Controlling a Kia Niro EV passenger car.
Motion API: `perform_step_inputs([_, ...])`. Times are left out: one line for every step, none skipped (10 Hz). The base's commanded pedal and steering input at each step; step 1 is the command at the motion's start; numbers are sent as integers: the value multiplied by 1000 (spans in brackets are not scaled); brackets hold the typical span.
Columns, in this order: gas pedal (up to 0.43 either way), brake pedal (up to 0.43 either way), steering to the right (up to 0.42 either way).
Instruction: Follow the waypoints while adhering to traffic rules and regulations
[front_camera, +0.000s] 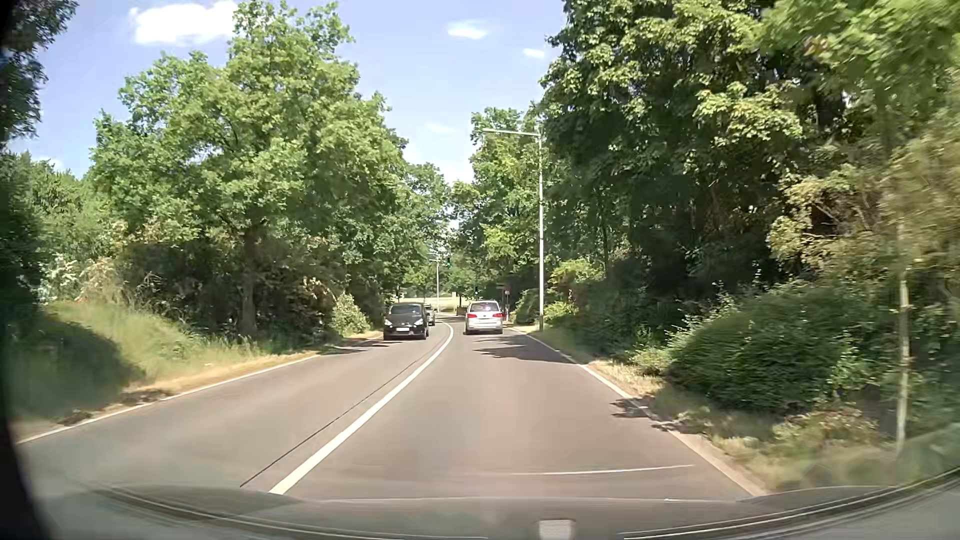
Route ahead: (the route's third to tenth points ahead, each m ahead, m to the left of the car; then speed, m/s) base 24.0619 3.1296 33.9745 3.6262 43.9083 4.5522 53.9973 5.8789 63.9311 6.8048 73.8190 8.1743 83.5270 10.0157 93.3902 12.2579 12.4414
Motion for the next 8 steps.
perform_step_inputs([28, 30, -5])
perform_step_inputs([28, 30, -5])
perform_step_inputs([28, 30, -8])
perform_step_inputs([28, 30, -9])
perform_step_inputs([28, 30, -10])
perform_step_inputs([28, 30, -11])
perform_step_inputs([28, 30, -12])
perform_step_inputs([28, 30, -12])
